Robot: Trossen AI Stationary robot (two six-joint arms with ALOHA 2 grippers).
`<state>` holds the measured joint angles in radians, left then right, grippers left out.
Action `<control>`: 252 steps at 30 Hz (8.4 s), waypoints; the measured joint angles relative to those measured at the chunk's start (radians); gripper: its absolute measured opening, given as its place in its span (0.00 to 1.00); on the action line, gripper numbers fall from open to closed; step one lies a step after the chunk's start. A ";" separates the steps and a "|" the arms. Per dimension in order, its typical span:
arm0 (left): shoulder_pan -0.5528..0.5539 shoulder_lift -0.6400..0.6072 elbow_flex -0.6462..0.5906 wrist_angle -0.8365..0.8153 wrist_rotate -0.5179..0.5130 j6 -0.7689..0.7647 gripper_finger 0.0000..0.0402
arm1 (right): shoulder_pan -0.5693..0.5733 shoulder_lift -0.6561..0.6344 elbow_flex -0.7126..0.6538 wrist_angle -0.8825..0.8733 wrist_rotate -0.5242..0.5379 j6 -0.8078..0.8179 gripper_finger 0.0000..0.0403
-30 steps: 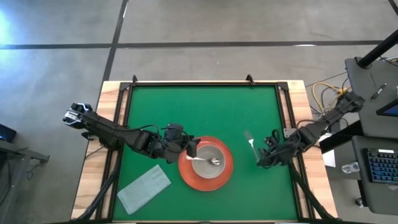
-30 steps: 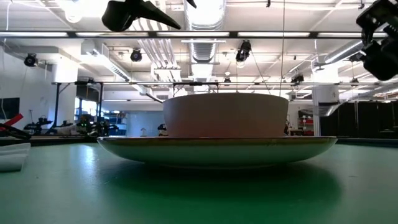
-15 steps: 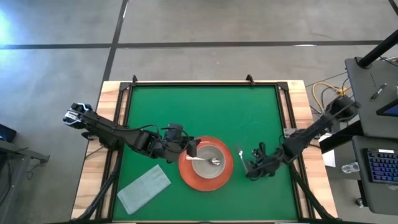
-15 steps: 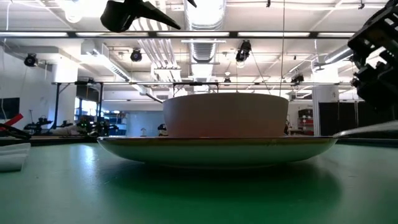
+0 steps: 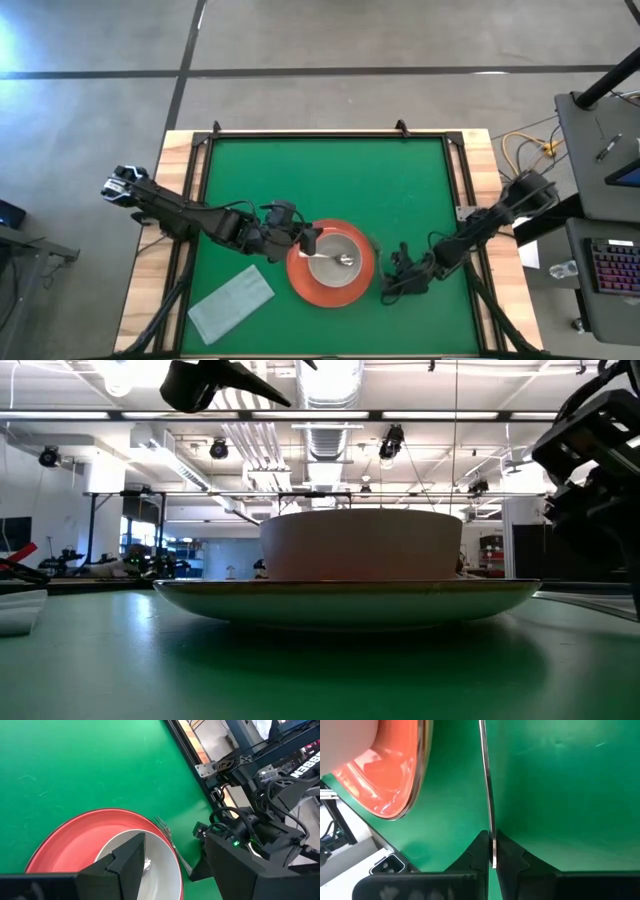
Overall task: Set table place
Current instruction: Put the silver fork to the right of the orange plate, then return to Home Position
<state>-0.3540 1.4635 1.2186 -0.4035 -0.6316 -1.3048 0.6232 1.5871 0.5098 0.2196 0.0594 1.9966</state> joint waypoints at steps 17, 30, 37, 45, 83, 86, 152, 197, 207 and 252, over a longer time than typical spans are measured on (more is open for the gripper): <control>-0.008 0.000 -0.026 0.008 0.011 -0.006 0.48 | -0.016 -0.005 0.010 -0.035 0.067 -0.018 0.03; -0.009 0.000 -0.045 0.028 0.011 -0.025 0.48 | -0.017 -0.020 0.009 -0.047 0.103 0.009 0.27; -0.008 0.000 -0.048 0.027 0.011 -0.024 0.48 | -0.017 -0.108 0.004 -0.186 0.113 -0.010 0.37; -0.007 0.000 -0.048 0.018 0.001 -0.024 0.48 | -0.022 -0.170 0.003 -0.208 0.102 -0.086 0.38; -0.007 0.000 -0.050 0.036 -0.005 -0.024 0.48 | -0.021 -0.057 0.040 -0.175 0.132 -0.167 0.35; -0.007 0.000 -0.050 0.036 -0.005 -0.024 0.48 | -0.022 -0.063 0.040 -0.175 0.126 -0.168 0.35; 0.386 -0.879 -0.906 1.110 0.663 1.078 0.48 | -0.351 -1.573 -0.037 -0.427 0.100 -1.783 0.31; 0.386 -1.312 -1.212 1.037 0.538 1.025 0.48 | -0.431 -1.582 -0.501 0.023 0.282 -1.777 0.30; 0.386 -1.277 -1.213 1.039 0.538 1.023 0.48 | -0.430 -1.544 -0.501 -0.059 0.283 -1.765 0.31; 0.386 -1.265 -1.214 1.042 0.538 1.023 0.48 | -0.430 -1.538 -0.500 -0.059 0.281 -1.764 0.31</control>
<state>0.0315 0.1982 0.0048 0.6382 -0.0937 -0.2813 0.1932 0.0486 0.0093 0.1608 0.3408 0.2321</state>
